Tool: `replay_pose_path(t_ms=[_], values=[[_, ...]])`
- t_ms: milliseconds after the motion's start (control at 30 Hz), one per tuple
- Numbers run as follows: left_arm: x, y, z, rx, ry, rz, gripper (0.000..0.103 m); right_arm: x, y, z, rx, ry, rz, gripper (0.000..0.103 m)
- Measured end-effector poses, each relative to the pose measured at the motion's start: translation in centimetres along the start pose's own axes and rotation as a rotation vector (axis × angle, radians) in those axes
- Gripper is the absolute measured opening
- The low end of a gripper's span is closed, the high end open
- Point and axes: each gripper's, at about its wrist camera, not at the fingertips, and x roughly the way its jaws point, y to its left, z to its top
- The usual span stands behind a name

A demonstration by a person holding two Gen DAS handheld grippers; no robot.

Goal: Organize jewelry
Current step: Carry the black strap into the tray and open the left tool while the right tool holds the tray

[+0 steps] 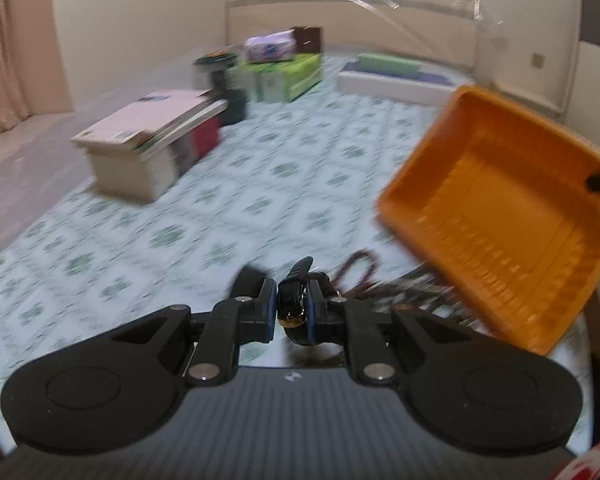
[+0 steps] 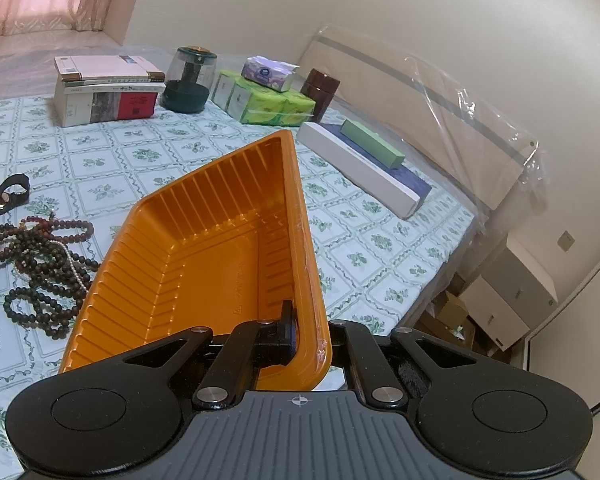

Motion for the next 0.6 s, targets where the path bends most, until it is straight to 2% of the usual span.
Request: replay_pose_path(t_ms=[300, 600], values=[[2.8, -8.4, 2.0, 0.018, 0.001, -0.208, 0.013, -0.3, 0.1, 0.1, 0.025, 0.017, -0.003, 0.005], [5.1, -13.4, 1.5, 0.056, 0.046, -0.305, 0.013, -0.3, 0.2, 0.0, 0.038, 0.032, 0.001, 0.005]])
